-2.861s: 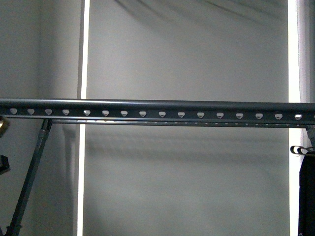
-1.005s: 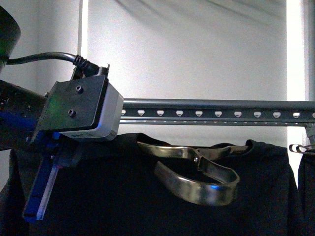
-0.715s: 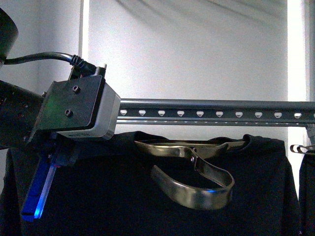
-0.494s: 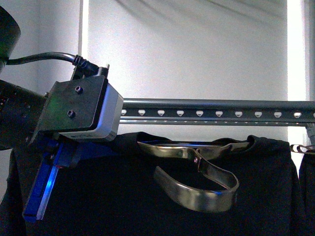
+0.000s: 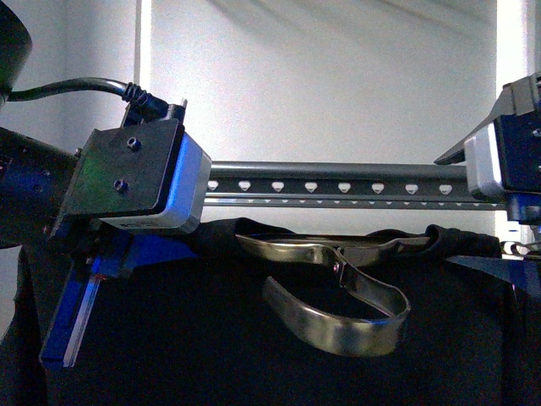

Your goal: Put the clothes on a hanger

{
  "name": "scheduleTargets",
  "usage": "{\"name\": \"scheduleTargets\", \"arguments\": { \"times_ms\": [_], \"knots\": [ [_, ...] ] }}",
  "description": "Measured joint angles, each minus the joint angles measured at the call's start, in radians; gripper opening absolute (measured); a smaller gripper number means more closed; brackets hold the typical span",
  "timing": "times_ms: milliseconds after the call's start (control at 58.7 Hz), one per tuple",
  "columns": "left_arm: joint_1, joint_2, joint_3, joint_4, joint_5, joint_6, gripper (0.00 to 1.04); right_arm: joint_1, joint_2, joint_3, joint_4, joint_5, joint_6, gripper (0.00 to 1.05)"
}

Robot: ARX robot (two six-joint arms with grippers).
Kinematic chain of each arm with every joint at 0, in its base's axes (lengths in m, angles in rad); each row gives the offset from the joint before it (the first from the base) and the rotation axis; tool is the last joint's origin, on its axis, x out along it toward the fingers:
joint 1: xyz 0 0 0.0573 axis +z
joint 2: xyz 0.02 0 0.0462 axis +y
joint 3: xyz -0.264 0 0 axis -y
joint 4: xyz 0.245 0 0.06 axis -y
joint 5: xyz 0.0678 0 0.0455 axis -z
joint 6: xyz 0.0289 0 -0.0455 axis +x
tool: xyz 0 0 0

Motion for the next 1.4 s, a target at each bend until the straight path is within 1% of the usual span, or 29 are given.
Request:
{"name": "scheduleTargets", "arguments": {
  "times_ms": [153,221,238,392,426,477,494,511,562,630,715,749,851,868,920,937,971,1073,1090,1141,1158,1209,1260,1277,1362,1396],
  "knots": [
    [0.000,0.000,0.000,0.000,0.000,0.001,0.04,0.017,0.068,0.070,-0.057,0.045,0.008,0.97],
    [0.000,0.000,0.000,0.000,0.000,0.002,0.04,0.025,0.105,0.100,-0.059,0.066,0.025,0.97],
    [0.000,0.000,0.000,0.000,-0.001,0.002,0.04,0.027,0.113,0.107,-0.058,0.069,0.029,0.96],
    [0.000,0.000,0.000,0.000,-0.002,0.010,0.04,0.041,0.175,0.158,-0.044,0.108,0.081,0.65],
    [0.000,0.000,0.000,0.000,-0.002,0.010,0.04,0.042,0.183,0.163,-0.042,0.109,0.084,0.60],
    [0.001,0.000,0.000,0.000,-0.003,0.010,0.04,0.045,0.193,0.164,-0.032,0.109,0.093,0.49],
    [0.001,0.000,0.000,0.000,-0.003,0.010,0.04,0.045,0.195,0.164,-0.032,0.109,0.096,0.47],
    [0.001,0.000,0.000,0.000,-0.004,0.010,0.04,0.045,0.198,0.164,-0.029,0.109,0.100,0.42],
    [0.001,0.000,0.000,0.000,-0.006,0.011,0.04,0.045,0.200,0.163,-0.023,0.103,0.103,0.32],
    [0.001,0.000,0.000,0.000,-0.005,0.011,0.04,0.045,0.200,0.158,-0.016,0.099,0.105,0.23],
    [0.001,0.000,0.000,0.001,0.001,0.001,0.04,0.038,0.190,0.131,-0.013,0.076,0.091,0.08],
    [0.001,0.000,0.001,0.002,0.002,-0.001,0.04,0.035,0.184,0.120,-0.017,0.067,0.084,0.05],
    [0.001,0.000,0.001,0.002,0.006,-0.002,0.05,0.026,0.159,0.087,-0.037,0.048,0.087,0.05],
    [0.001,0.000,0.001,0.002,0.006,-0.002,0.06,0.025,0.155,0.083,-0.039,0.043,0.091,0.05],
    [0.001,0.000,0.001,0.002,0.007,0.006,0.18,0.018,0.126,0.056,-0.054,0.024,0.107,0.05],
    [0.001,0.000,0.001,0.002,0.007,0.008,0.20,0.017,0.122,0.053,-0.058,0.023,0.108,0.05],
    [0.001,0.000,0.002,0.003,0.008,0.010,0.27,0.010,0.103,0.035,-0.077,0.009,0.103,0.05],
    [0.001,0.000,0.004,0.005,0.010,0.013,0.39,-0.007,0.072,0.008,-0.119,0.002,0.088,0.05],
    [0.001,0.000,0.004,0.005,0.010,0.015,0.43,-0.013,0.066,0.001,-0.132,0.002,0.083,0.05],
    [0.001,0.000,0.004,0.005,0.010,0.016,0.48,-0.022,0.061,-0.006,-0.154,0.002,0.072,0.05],
    [0.001,0.000,0.004,0.005,0.010,0.016,0.52,-0.028,0.059,-0.010,-0.171,0.003,0.065,0.05],
    [0.000,0.000,0.004,0.005,0.010,0.016,0.57,-0.037,0.059,-0.014,-0.200,0.006,0.053,0.05],
    [0.000,0.000,0.004,0.005,0.010,0.016,0.68,-0.055,0.060,-0.019,-0.259,0.027,0.036,0.05],
    [-0.001,0.000,0.004,0.005,0.010,0.016,0.70,-0.064,0.062,-0.020,-0.286,0.038,0.028,0.05],
    [-0.001,0.000,0.004,0.005,0.010,0.017,0.88,-0.115,0.081,-0.021,-0.428,0.101,0.010,0.05],
    [-0.001,0.000,0.005,0.005,0.010,0.017,0.92,-0.126,0.086,-0.021,-0.454,0.114,0.005,0.05]
  ]
}}
